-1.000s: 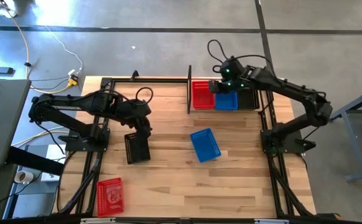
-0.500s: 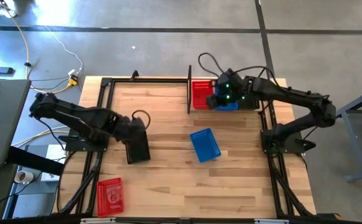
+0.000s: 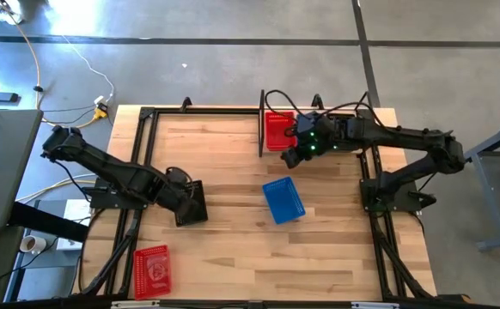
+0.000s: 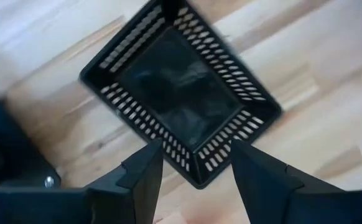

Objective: Stack baskets on shelf by color
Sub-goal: Stack the black basket on the stacked black baskets on the shelf

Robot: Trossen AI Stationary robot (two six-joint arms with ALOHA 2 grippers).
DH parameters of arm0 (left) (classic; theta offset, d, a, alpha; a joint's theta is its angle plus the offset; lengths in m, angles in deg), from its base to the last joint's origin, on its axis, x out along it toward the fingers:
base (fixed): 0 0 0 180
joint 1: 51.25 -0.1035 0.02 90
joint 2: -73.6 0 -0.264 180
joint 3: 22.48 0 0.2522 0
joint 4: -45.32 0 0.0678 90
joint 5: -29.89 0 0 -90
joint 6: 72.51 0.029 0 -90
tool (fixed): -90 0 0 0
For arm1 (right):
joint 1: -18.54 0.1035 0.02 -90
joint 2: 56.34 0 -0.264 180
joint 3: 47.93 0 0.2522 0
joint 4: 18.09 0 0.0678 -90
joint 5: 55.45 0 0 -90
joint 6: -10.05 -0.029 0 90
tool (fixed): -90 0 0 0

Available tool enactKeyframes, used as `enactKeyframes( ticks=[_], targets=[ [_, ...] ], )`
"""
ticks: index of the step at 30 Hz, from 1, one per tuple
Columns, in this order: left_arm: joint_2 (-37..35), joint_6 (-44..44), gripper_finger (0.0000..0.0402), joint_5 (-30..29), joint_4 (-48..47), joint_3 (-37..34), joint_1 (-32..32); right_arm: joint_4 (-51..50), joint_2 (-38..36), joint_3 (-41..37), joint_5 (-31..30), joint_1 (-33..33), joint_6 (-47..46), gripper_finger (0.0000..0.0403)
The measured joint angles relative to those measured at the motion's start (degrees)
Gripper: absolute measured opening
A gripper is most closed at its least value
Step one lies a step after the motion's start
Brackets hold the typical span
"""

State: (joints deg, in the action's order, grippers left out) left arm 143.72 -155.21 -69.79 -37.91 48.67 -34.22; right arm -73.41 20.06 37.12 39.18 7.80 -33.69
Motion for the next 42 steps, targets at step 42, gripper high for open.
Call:
enactKeyframes(
  ticks=[42],
  targets=[
    [0.5, -41.2, 0.0097, -2.8, 15.7, -22.3, 3.6, -0.2, 0.0, 0.0, 0.1, 6.0, 6.7, 0.0101]
  ],
)
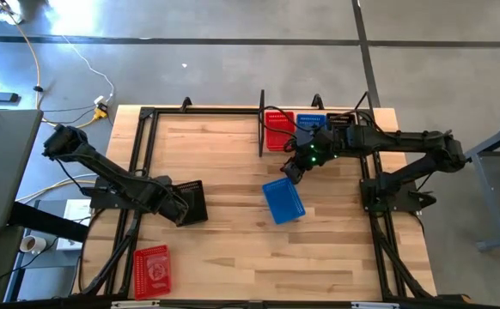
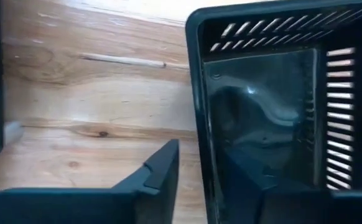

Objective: Stack baskets on shelf by color
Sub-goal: Stack the black basket on the stacked black baskets on the shelf

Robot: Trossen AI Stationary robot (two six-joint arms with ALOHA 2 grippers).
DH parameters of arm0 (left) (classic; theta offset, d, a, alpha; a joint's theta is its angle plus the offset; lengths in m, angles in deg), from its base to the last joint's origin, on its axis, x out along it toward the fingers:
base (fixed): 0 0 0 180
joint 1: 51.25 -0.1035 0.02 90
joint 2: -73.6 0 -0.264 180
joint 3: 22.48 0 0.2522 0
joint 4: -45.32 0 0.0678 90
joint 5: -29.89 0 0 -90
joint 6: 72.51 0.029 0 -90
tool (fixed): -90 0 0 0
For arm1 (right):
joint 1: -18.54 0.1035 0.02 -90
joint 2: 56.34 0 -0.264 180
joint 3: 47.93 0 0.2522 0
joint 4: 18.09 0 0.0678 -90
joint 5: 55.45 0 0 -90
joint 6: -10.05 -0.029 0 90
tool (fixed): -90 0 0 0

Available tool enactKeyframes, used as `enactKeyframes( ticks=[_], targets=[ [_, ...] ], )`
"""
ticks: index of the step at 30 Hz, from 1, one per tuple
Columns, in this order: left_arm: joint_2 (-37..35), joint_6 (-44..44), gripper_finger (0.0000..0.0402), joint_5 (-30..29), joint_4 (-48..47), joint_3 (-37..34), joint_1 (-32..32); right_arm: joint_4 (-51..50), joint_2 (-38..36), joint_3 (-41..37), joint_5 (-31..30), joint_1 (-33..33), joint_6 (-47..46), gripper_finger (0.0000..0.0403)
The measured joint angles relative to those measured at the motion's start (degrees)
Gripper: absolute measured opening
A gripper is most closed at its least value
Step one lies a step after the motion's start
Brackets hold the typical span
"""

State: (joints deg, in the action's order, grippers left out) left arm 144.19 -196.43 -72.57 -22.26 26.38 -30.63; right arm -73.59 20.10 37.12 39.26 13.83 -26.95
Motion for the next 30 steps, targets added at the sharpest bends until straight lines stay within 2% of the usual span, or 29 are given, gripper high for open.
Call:
enactKeyframes(
  ticks=[9, 16, 22, 30],
  targets=[
    [0.1, -0.5, 0.0007, -1.7, 1.6, -0.6, 0.0, 0.0, 0.0, 0.0, 0.0, 2.7, 1.5, 0.0101],
    [0.1, -1.6, 0.0003, -2.3, 1.7, 1.2, 0.0, 0.0, 0.0, 0.0, 0.0, 5.9, 7.1, 0.0101],
    [0.1, -1.5, 0.0002, -8.1, 1.0, 6.3, -0.3, 0.9, 0.0, 0.0, 0.0, 9.3, 15.2, 0.0101],
    [0.1, 5.4, 0.0002, -12.2, 0.9, 13.9, -3.8, 7.1, 0.0, 0.0, 0.0, 13.8, 25.5, 0.0101]
  ],
)
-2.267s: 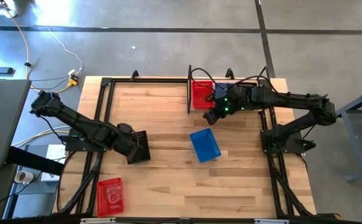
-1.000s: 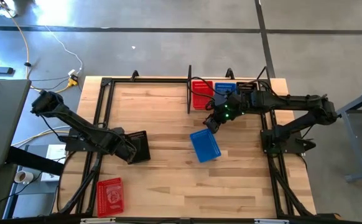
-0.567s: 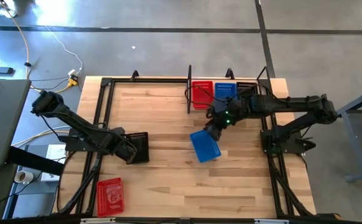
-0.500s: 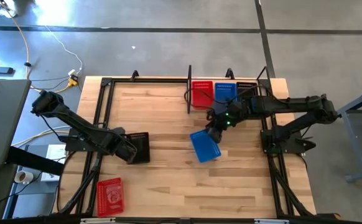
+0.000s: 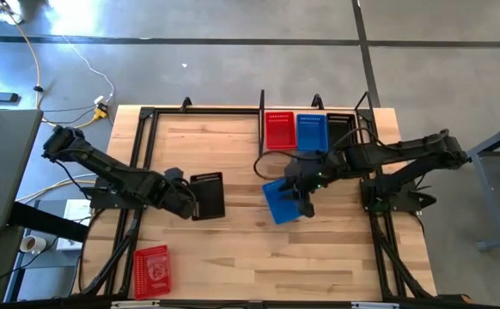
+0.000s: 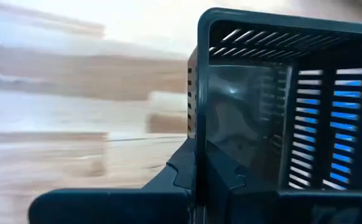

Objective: Stack baskets on shelf by color
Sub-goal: Stack the black basket on the stacked black baskets on the shelf

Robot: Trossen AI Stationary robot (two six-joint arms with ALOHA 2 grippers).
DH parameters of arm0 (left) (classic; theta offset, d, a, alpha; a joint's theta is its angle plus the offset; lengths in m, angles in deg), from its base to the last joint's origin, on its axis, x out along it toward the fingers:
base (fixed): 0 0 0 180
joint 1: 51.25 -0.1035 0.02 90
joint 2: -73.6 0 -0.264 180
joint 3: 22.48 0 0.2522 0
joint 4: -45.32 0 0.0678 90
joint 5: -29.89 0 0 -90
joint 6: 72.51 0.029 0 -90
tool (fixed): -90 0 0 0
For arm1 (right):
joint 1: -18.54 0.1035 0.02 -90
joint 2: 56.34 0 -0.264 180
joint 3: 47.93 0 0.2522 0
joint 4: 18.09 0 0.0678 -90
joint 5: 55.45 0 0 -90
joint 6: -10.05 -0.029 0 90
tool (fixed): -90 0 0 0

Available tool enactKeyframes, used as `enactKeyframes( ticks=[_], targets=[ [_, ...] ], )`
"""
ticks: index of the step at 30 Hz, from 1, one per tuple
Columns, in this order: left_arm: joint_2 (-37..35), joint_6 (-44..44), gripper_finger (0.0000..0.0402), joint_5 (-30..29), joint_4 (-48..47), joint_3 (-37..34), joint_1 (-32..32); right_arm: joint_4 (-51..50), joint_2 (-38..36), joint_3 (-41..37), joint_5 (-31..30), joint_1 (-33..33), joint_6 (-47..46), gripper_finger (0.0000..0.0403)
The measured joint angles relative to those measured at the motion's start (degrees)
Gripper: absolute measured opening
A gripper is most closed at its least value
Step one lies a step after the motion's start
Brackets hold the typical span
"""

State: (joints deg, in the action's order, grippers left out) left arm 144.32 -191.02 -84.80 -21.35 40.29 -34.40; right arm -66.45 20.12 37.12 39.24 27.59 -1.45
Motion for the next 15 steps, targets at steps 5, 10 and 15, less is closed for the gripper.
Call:
enactKeyframes(
  ticks=[5, 10, 15],
  targets=[
    [0.0, 5.4, 0.0001, -3.5, 0.0, 4.8, -2.8, 4.3, 0.0, 0.0, -0.5, 2.3, 6.2, 0.0101],
    [0.0, 11.4, 0.0001, -5.2, 0.0, 9.0, -5.9, 9.7, 0.0, 0.0, -3.7, 3.9, 11.6, 0.0109],
    [1.2, 17.4, 0.0000, -6.6, -0.1, 14.0, -8.7, 16.1, 0.0, 0.0, -4.3, 3.9, 13.0, 0.0135]
  ],
)
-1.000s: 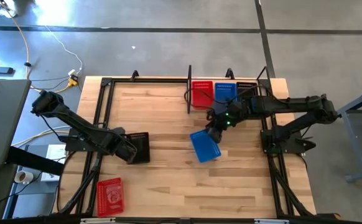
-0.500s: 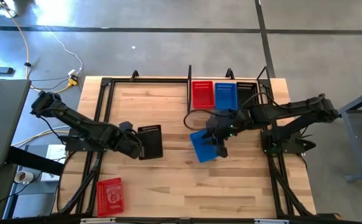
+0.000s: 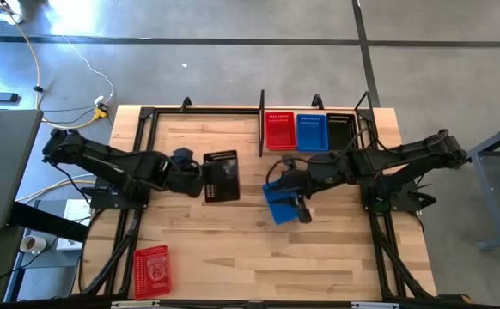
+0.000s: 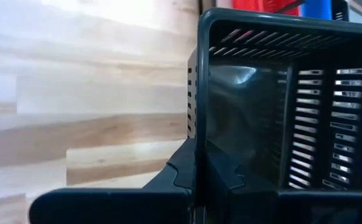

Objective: Stack baskets on shelf by color
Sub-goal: Stack the black basket on the stacked black baskets on the shelf

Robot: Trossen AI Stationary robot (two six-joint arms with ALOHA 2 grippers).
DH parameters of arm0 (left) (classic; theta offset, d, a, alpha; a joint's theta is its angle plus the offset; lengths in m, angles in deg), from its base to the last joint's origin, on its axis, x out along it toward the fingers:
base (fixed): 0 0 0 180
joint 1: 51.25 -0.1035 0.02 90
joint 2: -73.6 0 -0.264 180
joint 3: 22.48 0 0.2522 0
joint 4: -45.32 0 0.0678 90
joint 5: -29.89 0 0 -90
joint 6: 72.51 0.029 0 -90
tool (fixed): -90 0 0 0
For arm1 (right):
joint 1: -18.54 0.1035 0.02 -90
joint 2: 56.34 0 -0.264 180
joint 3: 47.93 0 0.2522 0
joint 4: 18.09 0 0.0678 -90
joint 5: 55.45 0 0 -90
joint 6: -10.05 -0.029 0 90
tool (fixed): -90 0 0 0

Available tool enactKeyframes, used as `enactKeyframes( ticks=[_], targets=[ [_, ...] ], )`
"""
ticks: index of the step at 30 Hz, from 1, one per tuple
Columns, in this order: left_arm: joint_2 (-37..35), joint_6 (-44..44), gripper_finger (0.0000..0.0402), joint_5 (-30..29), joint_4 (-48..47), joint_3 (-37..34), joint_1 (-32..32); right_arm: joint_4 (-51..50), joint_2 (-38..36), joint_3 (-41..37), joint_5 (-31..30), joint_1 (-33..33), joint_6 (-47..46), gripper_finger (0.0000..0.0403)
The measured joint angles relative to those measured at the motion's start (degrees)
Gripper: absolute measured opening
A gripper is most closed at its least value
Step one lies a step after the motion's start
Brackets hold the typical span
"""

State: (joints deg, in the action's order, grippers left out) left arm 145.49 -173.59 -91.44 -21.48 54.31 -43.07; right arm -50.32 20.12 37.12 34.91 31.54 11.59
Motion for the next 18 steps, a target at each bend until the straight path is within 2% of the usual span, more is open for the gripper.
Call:
enactKeyframes(
  ticks=[4, 11, 18],
  targets=[
    [2.9, 4.6, 0.0000, 0.1, -1.3, 4.7, -2.4, 1.8, 0.0, 0.0, -0.3, -0.1, 2.2, 0.0152],
    [9.4, 9.1, 0.0000, 1.0, -8.4, 13.0, -5.5, 3.0, 0.4, 1.1, -0.5, -0.2, 2.7, 0.0154],
    [13.3, 11.3, 0.0000, 2.4, -9.8, 15.3, -6.6, 2.8, 5.3, 3.2, -0.4, -0.2, 4.0, 0.0154]
  ],
)
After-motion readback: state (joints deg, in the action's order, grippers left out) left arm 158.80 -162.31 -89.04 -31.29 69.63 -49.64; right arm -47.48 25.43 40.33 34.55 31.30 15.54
